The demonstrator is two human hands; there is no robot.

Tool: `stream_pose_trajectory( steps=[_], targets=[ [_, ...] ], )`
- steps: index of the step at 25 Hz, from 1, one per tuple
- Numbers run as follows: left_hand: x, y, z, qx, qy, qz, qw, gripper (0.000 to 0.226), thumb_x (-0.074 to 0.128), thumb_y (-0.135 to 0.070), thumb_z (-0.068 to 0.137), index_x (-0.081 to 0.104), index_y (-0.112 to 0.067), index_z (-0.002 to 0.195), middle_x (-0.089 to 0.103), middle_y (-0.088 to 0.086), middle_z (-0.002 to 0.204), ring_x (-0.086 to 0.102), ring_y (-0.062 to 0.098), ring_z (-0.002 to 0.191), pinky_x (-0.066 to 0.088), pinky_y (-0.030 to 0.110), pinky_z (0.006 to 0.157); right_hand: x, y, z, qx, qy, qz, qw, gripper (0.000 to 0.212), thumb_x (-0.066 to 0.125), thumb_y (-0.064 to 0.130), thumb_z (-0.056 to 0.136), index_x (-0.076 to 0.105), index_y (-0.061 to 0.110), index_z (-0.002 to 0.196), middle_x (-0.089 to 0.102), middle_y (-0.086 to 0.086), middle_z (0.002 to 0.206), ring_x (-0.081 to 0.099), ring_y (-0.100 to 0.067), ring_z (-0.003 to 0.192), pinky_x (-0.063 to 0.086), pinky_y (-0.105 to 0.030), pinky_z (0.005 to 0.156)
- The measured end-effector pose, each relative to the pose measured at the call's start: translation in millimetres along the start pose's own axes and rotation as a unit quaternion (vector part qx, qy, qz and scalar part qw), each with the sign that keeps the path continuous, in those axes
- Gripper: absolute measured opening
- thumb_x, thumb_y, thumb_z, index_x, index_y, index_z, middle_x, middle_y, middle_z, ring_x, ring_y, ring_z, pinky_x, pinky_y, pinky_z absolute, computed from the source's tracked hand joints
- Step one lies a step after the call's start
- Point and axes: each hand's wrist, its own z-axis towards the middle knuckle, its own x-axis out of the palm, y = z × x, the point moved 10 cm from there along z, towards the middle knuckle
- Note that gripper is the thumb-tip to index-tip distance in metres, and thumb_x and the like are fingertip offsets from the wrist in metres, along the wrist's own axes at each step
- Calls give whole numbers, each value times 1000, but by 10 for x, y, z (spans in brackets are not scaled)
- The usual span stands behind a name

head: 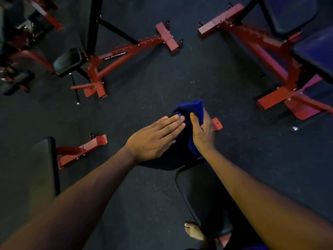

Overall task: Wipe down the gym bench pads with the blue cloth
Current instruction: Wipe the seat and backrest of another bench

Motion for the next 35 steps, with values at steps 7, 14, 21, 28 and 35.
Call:
stream_pose_trajectory(
  steps=[7, 14, 21, 28, 35],
  targets=[
    [-30, 28, -43, 15, -61, -20, 998, 49, 52, -23, 107, 46, -4, 152, 41, 13, 160, 37, 23, 150, 31, 41, 123, -58, -377, -11, 180, 40, 7, 983, 43, 43, 53, 94, 66, 29, 120, 65, 3, 127, 57, -13, 119, 36, -40, 112],
    [23, 25, -105, 15, -72, -5, 997, 51, 44, -28, 105, 43, -9, 153, 39, 7, 161, 34, 19, 151, 31, 39, 123, -30, -179, -219, 153, 23, 126, 980, 27, 51, 44, 97, 67, 36, 117, 66, 11, 127, 58, -9, 121, 34, -38, 115],
    [23, 27, -67, 20, -69, 10, 997, 53, 48, -25, 104, 42, -5, 153, 36, 9, 163, 33, 21, 152, 30, 39, 124, 1, -360, -273, 143, -26, 133, 980, 56, 37, 59, 100, 48, 28, 145, 48, 14, 146, 42, -6, 136, 28, -32, 117],
    [94, -13, -47, 41, -17, 64, 997, 54, 42, -25, 109, 33, -3, 157, 26, 14, 167, 23, 24, 156, 26, 41, 126, -101, -713, -172, 161, -12, 45, 986, 45, 37, 47, 105, 58, 21, 135, 56, 10, 129, 47, -5, 122, 32, -22, 99],
    [106, -6, -20, 26, 9, 42, 999, 53, 41, -23, 110, 32, -3, 158, 25, 14, 167, 22, 24, 156, 26, 43, 125, -39, -960, -94, 221, 31, 70, 972, 42, 50, 64, 87, 70, 35, 112, 70, 12, 114, 62, -12, 115, 43, -37, 106]
  ],
)
